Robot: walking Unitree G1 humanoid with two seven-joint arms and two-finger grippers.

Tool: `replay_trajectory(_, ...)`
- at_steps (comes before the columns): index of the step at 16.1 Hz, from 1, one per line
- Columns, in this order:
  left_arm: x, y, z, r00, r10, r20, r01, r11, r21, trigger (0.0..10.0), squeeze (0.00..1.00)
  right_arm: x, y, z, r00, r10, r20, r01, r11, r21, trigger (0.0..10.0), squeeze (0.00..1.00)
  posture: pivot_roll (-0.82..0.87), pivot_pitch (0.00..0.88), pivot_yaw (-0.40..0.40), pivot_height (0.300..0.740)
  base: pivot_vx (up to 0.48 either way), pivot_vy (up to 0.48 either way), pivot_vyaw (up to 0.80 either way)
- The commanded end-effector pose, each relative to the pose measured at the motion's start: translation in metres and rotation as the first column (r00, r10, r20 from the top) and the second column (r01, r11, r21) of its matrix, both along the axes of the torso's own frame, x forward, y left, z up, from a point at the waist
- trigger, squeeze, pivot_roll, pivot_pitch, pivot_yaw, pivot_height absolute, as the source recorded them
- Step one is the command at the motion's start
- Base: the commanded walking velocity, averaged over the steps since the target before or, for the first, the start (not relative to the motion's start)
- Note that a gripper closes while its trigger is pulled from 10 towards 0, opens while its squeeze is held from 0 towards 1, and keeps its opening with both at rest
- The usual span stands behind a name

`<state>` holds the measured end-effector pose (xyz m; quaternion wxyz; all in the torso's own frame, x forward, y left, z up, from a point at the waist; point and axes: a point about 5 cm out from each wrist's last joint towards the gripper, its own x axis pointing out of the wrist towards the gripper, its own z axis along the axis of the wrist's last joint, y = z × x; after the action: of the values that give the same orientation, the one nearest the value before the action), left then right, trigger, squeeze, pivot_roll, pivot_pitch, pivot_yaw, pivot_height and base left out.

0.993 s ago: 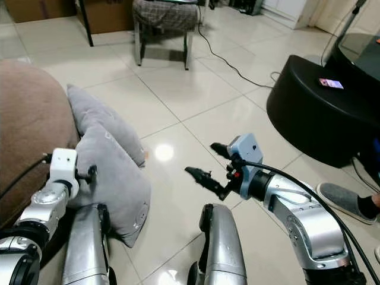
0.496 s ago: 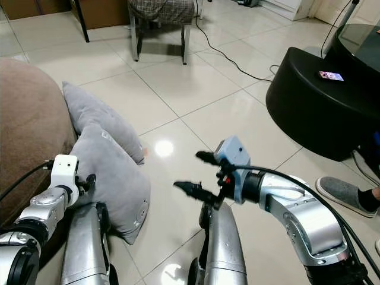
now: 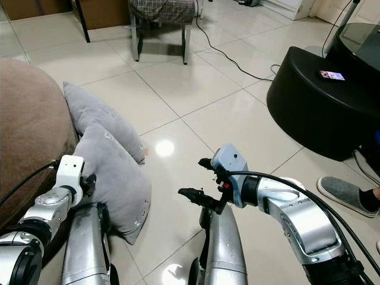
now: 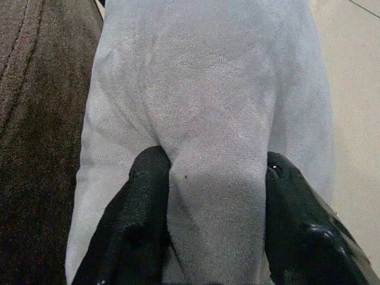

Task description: Move the pillow to the sofa from floor

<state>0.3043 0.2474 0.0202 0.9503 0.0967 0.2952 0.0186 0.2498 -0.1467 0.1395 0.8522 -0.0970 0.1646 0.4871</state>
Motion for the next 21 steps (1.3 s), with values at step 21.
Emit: replay_trajectory(21,0.017,-0.064,0.038,0.931,-0.113,0.348,0.188,0.963,-0.191,0.0,0.00,0.007,-0.004,-0.010,0.917,-0.378,0.131,0.348,0.915,0.204,10.0,1.00,0.03,0.000,-0.036,0.460,0.000,0.000,0.00)
